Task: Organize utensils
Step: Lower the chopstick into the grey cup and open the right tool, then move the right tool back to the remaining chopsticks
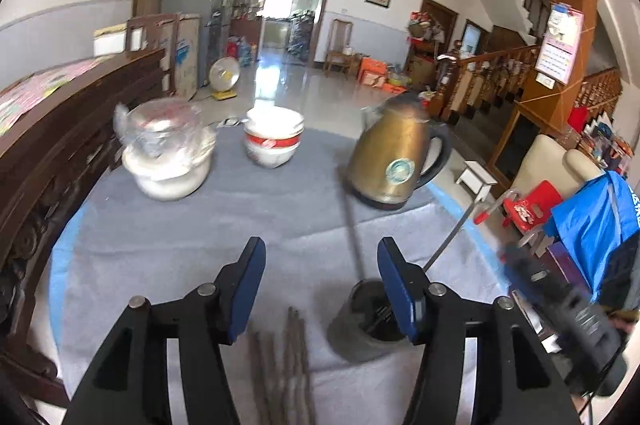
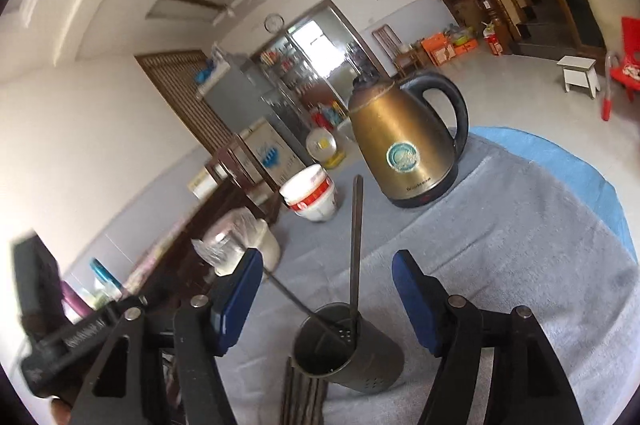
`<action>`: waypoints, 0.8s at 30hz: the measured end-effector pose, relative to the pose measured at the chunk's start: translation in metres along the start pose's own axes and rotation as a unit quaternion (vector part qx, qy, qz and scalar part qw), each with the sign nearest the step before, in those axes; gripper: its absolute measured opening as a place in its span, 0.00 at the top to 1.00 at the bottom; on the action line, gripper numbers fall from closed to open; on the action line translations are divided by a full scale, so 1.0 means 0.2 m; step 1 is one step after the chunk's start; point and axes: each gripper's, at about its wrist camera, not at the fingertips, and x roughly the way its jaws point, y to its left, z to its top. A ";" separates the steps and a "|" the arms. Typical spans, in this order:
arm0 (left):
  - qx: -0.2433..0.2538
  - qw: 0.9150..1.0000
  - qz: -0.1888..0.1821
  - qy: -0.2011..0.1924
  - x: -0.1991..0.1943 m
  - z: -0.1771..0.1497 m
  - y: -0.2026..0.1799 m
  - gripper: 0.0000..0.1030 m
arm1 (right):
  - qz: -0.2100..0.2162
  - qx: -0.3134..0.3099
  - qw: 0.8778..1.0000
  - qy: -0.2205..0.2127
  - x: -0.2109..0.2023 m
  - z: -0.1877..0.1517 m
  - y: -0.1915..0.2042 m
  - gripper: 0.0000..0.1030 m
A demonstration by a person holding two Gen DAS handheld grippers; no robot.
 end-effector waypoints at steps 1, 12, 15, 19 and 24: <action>-0.005 1.000 0.006 0.007 0.00 -0.02 0.04 0.42 | 0.000 0.002 1.000 -0.004 -0.03 -0.01 -0.02 0.32; -0.041 0.986 0.100 0.123 0.06 -0.45 0.39 0.42 | 0.000 -0.035 0.997 0.074 -0.06 -0.26 0.00 0.62; -0.042 0.983 0.100 0.150 0.10 -0.55 0.41 0.42 | -0.002 -0.050 0.993 0.107 -0.02 -0.36 0.02 0.61; -0.041 0.980 0.086 0.175 0.14 -0.65 0.40 0.42 | -0.008 -0.056 0.986 0.157 0.06 -0.50 0.04 0.61; -0.038 0.976 0.062 0.204 0.21 -0.72 0.37 0.42 | -0.023 -0.068 0.974 0.214 0.19 -0.65 0.05 0.63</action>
